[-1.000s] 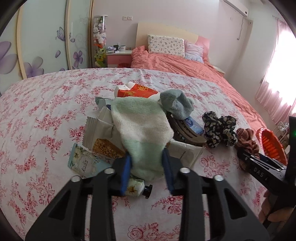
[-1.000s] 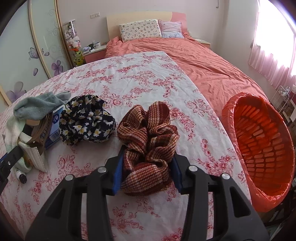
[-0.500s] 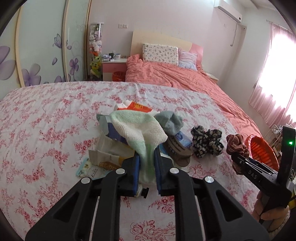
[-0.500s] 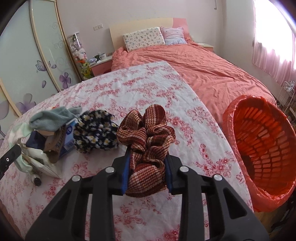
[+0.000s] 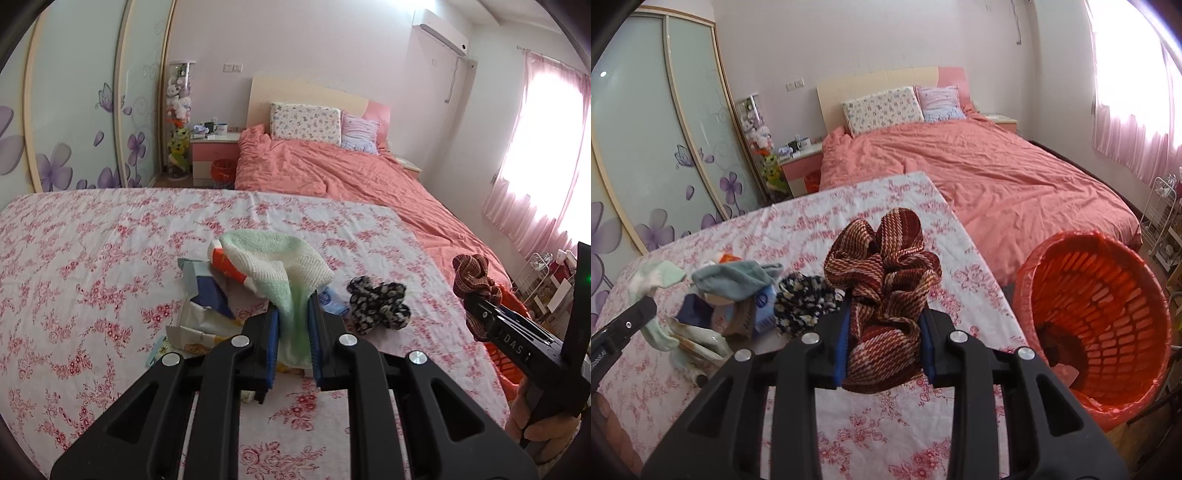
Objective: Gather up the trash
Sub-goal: 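Carry the green cloth and plaid scrunchie to the red basket and release both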
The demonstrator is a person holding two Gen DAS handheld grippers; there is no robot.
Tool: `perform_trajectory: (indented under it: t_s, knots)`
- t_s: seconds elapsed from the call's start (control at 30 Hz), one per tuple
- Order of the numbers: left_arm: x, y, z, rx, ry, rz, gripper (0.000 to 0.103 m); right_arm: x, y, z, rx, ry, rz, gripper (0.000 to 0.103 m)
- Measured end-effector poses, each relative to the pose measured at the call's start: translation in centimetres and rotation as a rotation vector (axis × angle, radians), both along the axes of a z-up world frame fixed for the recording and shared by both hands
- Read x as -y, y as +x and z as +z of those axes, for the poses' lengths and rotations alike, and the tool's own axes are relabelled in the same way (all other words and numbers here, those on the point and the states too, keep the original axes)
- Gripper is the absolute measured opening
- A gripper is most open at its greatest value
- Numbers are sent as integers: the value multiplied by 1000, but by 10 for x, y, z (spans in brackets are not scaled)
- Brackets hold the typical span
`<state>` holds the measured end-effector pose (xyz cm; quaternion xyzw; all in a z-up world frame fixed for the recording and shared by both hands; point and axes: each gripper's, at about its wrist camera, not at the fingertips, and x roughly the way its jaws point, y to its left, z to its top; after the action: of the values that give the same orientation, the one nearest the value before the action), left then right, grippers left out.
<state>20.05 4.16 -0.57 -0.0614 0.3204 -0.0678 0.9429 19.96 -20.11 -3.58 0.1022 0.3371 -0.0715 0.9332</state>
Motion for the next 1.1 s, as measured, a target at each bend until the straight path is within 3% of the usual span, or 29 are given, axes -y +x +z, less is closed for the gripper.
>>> perform_trajectory:
  t_s: [0.47, 0.8, 1.1]
  knots:
    - [29, -5, 38, 70, -9, -77, 15, 12, -41, 48, 117, -6, -6, 31]
    - [91, -1, 41, 71, -18, -216, 15, 52, -79, 67, 170, -5, -70, 31]
    - [170, 0, 31, 44, -42, -402, 15, 113, -104, 64, 179, 13, -179, 31]
